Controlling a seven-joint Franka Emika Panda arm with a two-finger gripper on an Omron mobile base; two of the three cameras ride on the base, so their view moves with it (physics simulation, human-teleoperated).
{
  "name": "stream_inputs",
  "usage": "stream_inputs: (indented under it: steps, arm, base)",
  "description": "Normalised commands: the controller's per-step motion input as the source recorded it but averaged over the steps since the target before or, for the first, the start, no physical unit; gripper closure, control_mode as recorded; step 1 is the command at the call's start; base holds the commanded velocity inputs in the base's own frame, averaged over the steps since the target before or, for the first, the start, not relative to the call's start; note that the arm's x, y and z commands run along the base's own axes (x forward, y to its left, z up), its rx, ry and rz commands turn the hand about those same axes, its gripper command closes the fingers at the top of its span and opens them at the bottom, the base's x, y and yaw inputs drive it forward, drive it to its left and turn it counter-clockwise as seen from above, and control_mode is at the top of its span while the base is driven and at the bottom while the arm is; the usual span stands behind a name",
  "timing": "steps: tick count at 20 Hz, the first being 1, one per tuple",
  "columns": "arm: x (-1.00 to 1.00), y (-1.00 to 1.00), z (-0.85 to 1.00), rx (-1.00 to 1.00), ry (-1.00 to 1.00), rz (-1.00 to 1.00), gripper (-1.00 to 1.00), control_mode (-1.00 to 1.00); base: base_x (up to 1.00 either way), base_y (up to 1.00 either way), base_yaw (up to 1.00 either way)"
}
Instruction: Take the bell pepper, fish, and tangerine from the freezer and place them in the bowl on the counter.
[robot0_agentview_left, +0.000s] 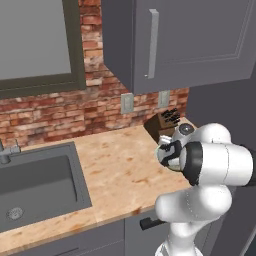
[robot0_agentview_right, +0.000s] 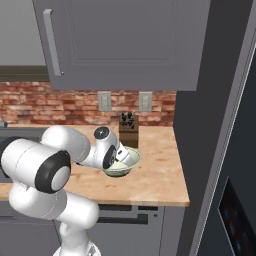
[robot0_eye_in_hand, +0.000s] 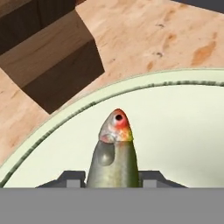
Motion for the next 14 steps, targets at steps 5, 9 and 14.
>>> stream_inputs:
  steps: [5, 9, 14]
  arm:
    - [-0.07, 0.0, 0.2, 0.0, -0.01, 0.0, -1.0, -1.0]
    - [-0.09, 0.0, 0.87, 0.0, -0.04, -0.01, -1.0, -1.0]
    - [-0.02, 0.0, 1.0, 0.0, 0.0, -0.01, -1.0, -1.0]
  base:
    - [0.0, 0.0, 0.0]
    - [0.0, 0.0, 0.0]
    - [0.0, 0.0, 0.0]
